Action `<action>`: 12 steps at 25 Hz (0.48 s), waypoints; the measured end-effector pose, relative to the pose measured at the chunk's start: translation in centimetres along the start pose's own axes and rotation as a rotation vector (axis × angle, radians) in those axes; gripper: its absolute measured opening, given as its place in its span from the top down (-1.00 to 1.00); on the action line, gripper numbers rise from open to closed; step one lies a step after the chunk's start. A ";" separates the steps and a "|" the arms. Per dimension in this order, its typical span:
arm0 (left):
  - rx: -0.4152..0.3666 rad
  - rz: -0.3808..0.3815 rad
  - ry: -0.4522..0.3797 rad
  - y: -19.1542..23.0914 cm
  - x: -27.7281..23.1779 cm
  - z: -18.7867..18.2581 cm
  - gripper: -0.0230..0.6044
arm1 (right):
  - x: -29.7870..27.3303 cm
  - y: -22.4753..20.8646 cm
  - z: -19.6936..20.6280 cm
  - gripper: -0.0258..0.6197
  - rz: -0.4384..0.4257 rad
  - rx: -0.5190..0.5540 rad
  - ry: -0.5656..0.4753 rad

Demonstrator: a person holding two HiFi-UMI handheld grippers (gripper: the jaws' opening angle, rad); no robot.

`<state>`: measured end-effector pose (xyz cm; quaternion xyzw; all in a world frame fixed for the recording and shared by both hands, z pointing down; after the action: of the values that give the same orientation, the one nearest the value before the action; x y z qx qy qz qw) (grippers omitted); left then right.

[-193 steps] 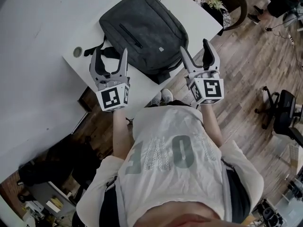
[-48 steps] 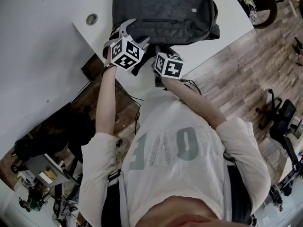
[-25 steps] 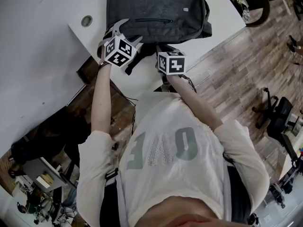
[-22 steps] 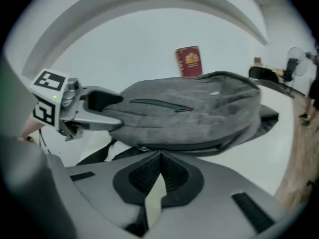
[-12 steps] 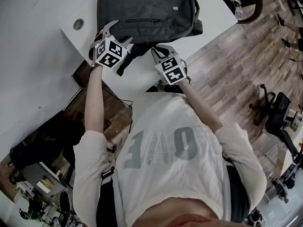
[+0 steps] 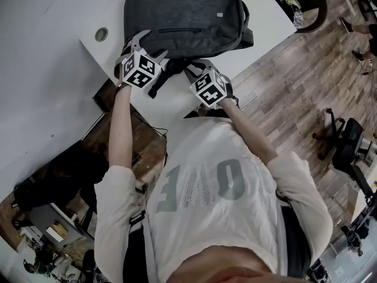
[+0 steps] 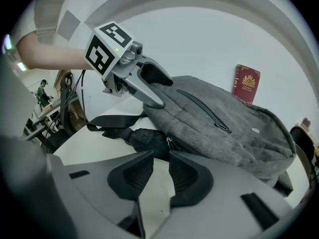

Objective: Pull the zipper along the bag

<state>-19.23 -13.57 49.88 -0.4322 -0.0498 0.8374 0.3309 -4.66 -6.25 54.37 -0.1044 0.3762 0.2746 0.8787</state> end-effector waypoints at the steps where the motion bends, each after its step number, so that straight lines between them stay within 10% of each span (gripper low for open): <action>1: 0.000 -0.001 -0.001 0.0 0.0 0.0 -0.28 | 0.1 -0.1 0.0 0.59 0.017 0.010 0.002; 12: -0.004 -0.005 -0.005 0.1 0.4 -0.2 -0.28 | -0.8 -0.4 -0.7 0.59 0.063 0.108 0.040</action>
<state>-19.27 -13.44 49.40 -0.4305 -0.0533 0.8376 0.3320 -5.32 -7.13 54.41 -0.0504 0.4110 0.2792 0.8664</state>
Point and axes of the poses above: the fingertips, and each gripper's own axes: x backward along the fingers, y to its left, z out of its underside, the point moved 7 cm from there along x, backward along the fingers
